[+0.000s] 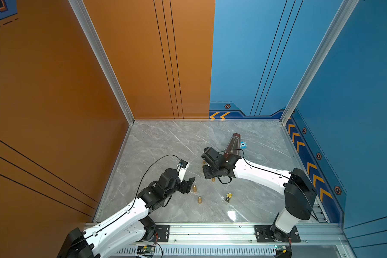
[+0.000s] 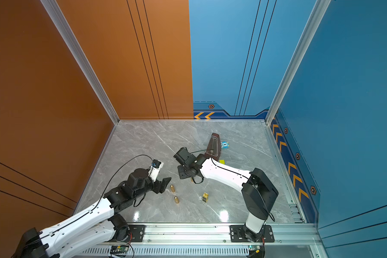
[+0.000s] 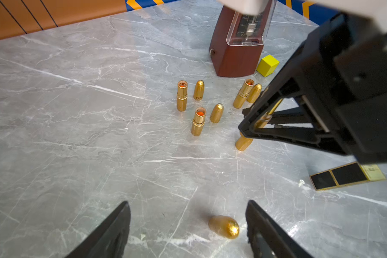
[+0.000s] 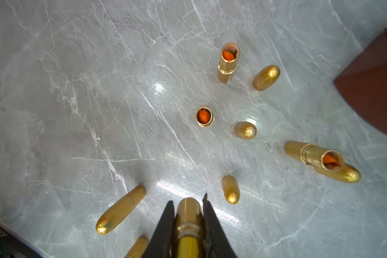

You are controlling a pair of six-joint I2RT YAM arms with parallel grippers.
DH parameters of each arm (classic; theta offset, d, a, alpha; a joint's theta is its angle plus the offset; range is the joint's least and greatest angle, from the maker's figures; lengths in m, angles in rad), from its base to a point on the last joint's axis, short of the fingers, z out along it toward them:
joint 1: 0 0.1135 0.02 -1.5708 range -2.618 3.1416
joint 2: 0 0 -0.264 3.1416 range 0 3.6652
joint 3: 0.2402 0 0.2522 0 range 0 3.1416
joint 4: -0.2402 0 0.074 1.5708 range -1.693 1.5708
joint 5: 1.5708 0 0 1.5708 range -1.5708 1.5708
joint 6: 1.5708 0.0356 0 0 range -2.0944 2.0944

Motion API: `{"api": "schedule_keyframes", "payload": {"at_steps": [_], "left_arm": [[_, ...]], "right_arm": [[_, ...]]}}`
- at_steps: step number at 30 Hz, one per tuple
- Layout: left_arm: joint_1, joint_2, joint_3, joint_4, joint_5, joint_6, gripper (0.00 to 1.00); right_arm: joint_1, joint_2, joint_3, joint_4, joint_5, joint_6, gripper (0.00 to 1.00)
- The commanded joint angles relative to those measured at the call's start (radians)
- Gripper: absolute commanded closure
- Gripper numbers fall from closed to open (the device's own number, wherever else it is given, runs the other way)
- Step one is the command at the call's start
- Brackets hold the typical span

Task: Open the lipstick cap
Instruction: Place the lipstick at the center of the board.

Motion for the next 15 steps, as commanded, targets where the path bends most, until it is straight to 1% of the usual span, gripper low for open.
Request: {"api": "schedule_keyframes", "payload": {"at_steps": [1, 4, 5, 13, 15], "left_arm": [[0.023, -0.024, -0.022, -0.026, -0.01, -0.033, 0.15], [0.033, -0.026, -0.027, -0.027, -0.003, -0.041, 0.15], [0.034, -0.025, -0.027, -0.027, -0.004, -0.044, 0.1], [0.051, -0.034, -0.032, -0.031, -0.023, -0.061, 0.01], [0.057, -0.035, -0.031, -0.03, -0.02, -0.062, 0.01]], "right_arm": [[0.023, 0.029, 0.016, -0.005, 0.081, -0.005, 0.81], [0.039, 0.066, 0.016, 0.015, 0.097, -0.006, 0.81], [0.041, 0.08, 0.016, 0.02, 0.098, -0.006, 0.81], [0.044, 0.153, 0.011, 0.065, 0.103, -0.008, 0.81], [0.044, 0.167, 0.007, 0.074, 0.103, -0.008, 0.81]]}}
